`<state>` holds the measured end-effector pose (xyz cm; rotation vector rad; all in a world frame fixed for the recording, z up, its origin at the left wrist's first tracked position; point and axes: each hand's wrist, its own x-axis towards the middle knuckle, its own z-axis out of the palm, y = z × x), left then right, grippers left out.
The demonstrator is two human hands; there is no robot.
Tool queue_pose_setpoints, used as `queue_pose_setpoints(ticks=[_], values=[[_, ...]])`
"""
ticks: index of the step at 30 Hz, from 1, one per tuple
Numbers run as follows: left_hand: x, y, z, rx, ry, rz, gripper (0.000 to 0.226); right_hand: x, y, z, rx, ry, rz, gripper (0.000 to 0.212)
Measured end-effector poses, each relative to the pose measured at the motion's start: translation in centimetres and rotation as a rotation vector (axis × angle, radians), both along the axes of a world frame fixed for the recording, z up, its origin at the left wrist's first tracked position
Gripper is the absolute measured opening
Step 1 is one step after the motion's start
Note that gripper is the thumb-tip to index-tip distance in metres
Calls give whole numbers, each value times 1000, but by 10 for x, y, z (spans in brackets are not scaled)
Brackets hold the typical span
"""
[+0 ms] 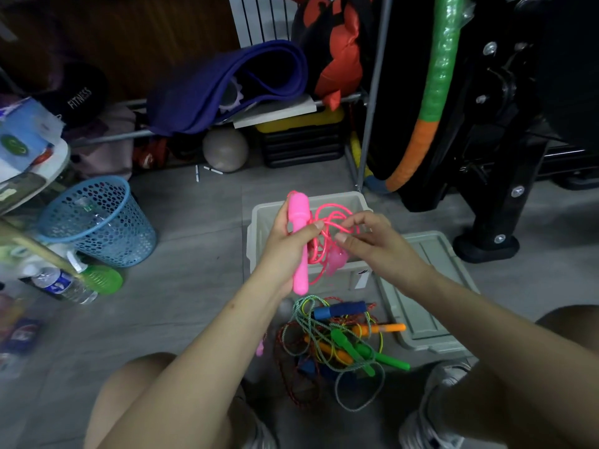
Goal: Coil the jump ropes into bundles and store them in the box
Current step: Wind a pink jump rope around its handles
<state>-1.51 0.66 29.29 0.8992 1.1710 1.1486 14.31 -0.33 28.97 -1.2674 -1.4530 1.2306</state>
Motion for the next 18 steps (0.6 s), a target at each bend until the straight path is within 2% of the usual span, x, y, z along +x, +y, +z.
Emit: queue_pose_setpoints(ticks=[4, 9, 13, 15, 17, 18], values=[[-5, 6, -4, -37, -69, 38, 62, 2, 0, -8, -56, 79, -40, 24], [-10, 7, 0, -81, -196, 71, 35, 0, -1, -14, -75, -21, 40, 18], [-11, 8, 3, -103, -294, 75, 23, -3, -3, -19, -123, -117, 147, 27], [-14, 9, 1, -104, -249, 65, 22, -3, -4, -17, -114, -159, 181, 19], [-17, 10, 0, -116, -93, 32, 21, -1, -3, -12, -109, -150, 181, 11], [-18, 11, -1, -130, 10, 6, 24, 0, -3, -7, -125, -135, 163, 14]])
